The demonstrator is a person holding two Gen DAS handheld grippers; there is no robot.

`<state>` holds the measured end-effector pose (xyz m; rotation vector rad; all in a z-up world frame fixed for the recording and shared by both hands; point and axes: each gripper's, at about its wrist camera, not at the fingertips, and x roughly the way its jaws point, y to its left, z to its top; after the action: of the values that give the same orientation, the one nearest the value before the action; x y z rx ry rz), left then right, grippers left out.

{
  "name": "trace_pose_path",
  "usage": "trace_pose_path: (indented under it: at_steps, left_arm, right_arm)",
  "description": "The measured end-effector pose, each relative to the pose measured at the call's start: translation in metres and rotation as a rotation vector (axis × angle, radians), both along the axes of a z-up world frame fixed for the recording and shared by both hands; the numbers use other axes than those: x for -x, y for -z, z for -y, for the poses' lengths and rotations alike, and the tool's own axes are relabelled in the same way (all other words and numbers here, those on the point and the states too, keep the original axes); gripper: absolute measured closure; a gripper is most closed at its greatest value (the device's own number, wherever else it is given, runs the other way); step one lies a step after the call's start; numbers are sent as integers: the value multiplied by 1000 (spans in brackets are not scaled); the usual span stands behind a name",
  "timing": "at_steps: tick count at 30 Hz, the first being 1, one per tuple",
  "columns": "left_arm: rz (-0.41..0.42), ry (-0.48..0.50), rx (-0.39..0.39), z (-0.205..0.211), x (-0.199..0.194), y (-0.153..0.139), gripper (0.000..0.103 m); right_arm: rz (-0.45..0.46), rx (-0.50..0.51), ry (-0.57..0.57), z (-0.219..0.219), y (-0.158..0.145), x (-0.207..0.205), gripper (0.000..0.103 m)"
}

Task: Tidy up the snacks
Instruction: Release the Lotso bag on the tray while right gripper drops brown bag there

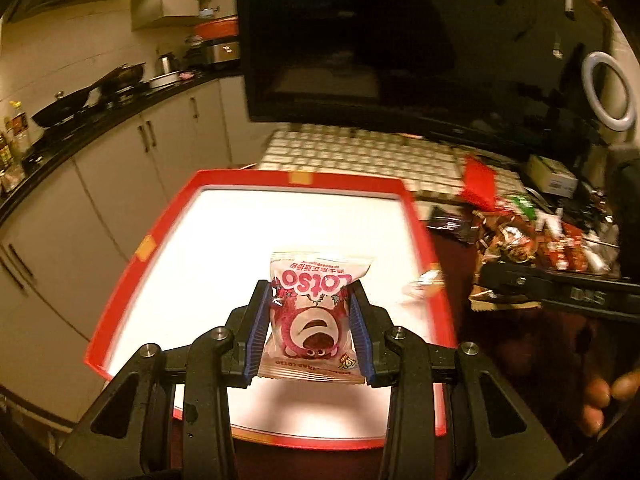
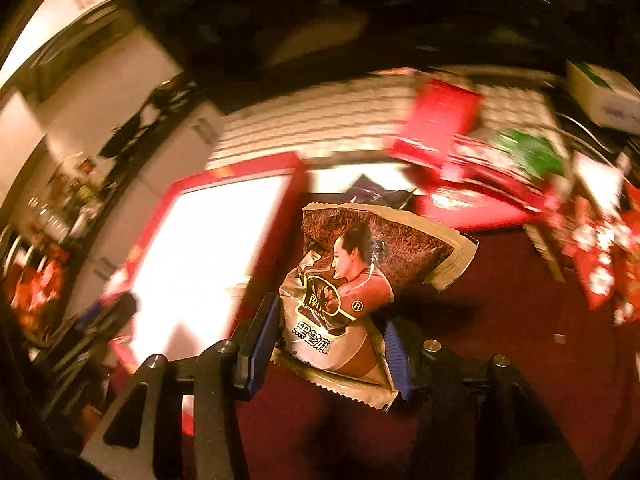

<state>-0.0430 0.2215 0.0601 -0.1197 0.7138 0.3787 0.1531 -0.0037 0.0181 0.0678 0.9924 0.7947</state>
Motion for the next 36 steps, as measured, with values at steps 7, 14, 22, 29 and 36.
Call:
trace_pose_path:
  at_steps: [7, 14, 22, 29, 36]
  left_arm:
    - [-47, -97, -62, -34, -4, 10, 67]
    - [-56, -153, -66, -53, -5, 19, 52]
    - [-33, -159, -54, -55, -1, 14, 52]
    - [-33, -120, -64, -36, -2, 9, 50]
    - [-36, -95, -73, -16, -5, 3, 49]
  right_arm:
    - [52, 0, -142, -67, -15, 31, 53]
    - [140, 102, -202, -114, -7, 51, 49]
    - [324, 186, -170, -113, -17, 65, 38]
    - [424, 227, -113, -97, -31, 66, 30]
    - [461, 219, -71, -75, -45, 68, 30]
